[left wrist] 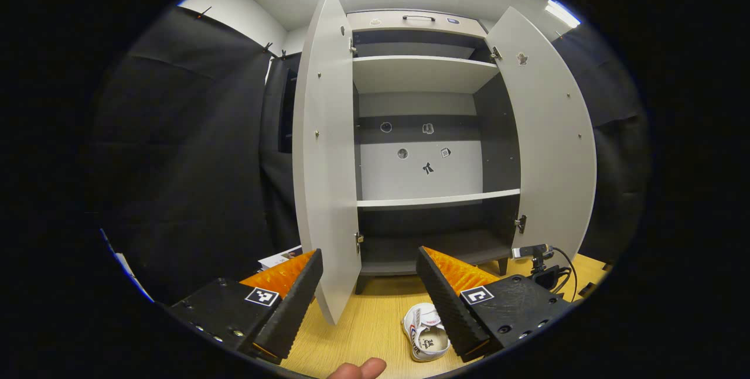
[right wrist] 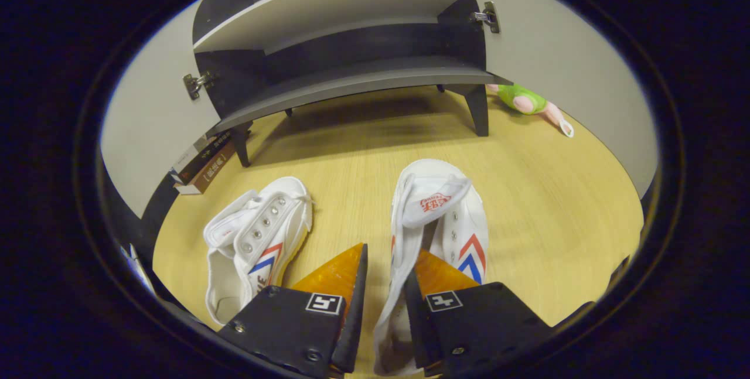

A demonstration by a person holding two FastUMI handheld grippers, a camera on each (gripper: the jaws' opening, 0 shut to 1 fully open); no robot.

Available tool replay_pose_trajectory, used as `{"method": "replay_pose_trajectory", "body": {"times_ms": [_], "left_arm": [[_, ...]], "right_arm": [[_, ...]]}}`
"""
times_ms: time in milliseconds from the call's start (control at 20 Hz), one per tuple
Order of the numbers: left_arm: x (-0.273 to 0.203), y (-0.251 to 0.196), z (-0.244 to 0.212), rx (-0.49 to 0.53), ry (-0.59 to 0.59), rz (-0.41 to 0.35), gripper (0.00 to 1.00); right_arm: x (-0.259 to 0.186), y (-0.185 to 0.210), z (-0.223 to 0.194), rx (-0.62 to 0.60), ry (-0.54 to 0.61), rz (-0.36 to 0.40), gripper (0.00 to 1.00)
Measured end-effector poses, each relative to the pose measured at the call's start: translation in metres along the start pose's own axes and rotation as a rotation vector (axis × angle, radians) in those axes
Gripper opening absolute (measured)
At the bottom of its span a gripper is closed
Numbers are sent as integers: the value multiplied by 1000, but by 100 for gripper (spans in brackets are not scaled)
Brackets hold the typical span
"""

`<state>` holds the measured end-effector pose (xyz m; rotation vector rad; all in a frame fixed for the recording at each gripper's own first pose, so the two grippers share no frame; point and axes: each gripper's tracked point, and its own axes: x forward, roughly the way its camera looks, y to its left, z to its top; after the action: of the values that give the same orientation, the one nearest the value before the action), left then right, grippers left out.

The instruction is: Grab one shoe with the right hand and put it into the shoe cabinet, grab the other shoe with the left hand and put it into the shoe cabinet; then close the right door with the right hand and the left door with the left hand.

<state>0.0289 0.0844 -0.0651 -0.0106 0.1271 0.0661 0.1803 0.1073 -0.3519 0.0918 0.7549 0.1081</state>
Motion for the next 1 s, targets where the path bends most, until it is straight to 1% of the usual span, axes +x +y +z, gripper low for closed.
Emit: {"method": "replay_pose_trajectory", "body": {"times_ms": [50, 100, 150, 200, 250, 300, 450, 600, 650, 800, 1000], "left_arm": [[1, 0, -1, 1, 4, -4, 96], [4, -1, -4, 3, 9, -6, 96], [5, -1, -6, 6, 14, -6, 96], [6, -1, -7, 7, 20, -7, 96], [7, -2, -9, 6, 26, -9, 96], [8, -3, -10, 5, 30, -12, 96], [8, -7, -14, 5, 41, -20, 96], [7, -10, -8, 10, 16, -18, 96], [4, -14, -7, 16, 13, -21, 96], [1, -24, -9, 31, 16, -28, 96], [-2, -43, -5, 20, -11, -52, 96]], "right_arm": [[2, -1, 1, -16, -9, -7, 36], [5, -4, 3, -33, -21, -15, 30], [6, -7, 4, -44, -32, -21, 27], [7, -9, 5, -51, -47, -21, 20], [8, -10, 6, -55, -61, -21, 9], [7, -10, 5, -55, -76, -19, 9], [7, -11, 9, -76, -116, -17, 4], [-5, -17, 30, -157, -210, -40, 4], [-12, -15, 38, -157, -241, -27, 4], [-50, -10, 71, -168, -344, -8, 4], [-121, 7, 131, -264, -464, 20, 3]]}}
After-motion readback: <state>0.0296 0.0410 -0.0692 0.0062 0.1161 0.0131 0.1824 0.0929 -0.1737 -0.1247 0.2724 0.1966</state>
